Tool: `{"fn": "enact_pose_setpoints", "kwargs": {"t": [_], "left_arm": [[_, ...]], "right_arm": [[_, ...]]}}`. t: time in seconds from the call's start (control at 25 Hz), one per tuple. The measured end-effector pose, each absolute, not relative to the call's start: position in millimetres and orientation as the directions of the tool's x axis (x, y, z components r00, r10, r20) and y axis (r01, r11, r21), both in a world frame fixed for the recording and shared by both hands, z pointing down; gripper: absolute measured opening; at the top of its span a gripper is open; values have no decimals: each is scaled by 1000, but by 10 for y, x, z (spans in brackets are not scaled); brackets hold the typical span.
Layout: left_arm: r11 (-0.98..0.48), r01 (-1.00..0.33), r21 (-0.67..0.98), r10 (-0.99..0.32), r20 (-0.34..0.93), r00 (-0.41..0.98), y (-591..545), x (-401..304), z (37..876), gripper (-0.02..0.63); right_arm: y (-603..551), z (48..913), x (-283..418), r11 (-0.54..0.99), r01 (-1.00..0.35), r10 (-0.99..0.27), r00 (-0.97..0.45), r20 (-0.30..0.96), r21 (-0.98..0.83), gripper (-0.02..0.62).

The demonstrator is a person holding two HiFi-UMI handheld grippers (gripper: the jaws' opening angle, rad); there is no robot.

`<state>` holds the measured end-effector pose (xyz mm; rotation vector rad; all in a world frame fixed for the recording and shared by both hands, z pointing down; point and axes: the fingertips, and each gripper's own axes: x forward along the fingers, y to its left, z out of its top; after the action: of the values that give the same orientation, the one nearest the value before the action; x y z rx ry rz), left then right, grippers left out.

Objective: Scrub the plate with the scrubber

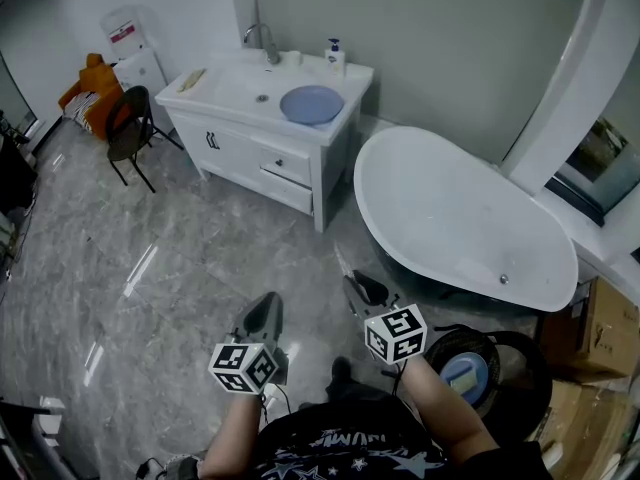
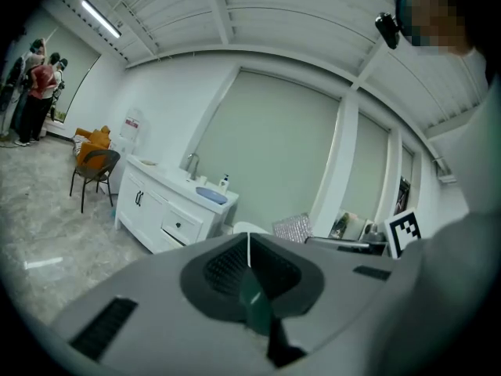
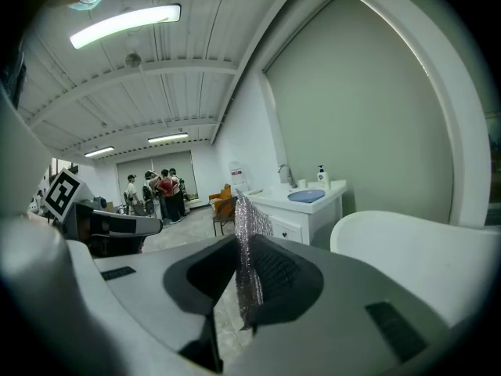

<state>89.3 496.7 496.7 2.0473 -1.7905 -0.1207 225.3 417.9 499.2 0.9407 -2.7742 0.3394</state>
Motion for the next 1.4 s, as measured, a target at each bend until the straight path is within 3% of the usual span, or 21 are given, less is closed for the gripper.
{"fn": "enact_pose_setpoints", "kwargs": {"t": [0.36,0.88,1.4], "left_arm": [[-48,-932,360,-965,226,136,4506,873,5029,23],[-1,-928,373,-967,236,96,4087,650,5001,23],[-72,-912,403,-954,239,180,3047,-30,5161,23]], "right_arm": [[3610,5037,2331,774,-606,-567,-792,227,-181,78],[3163,5199,2140,788,-568,-499,-815,296,-236,78],[2298,5292,1576,748,-632,-553,-763,335,-205,78]]}}
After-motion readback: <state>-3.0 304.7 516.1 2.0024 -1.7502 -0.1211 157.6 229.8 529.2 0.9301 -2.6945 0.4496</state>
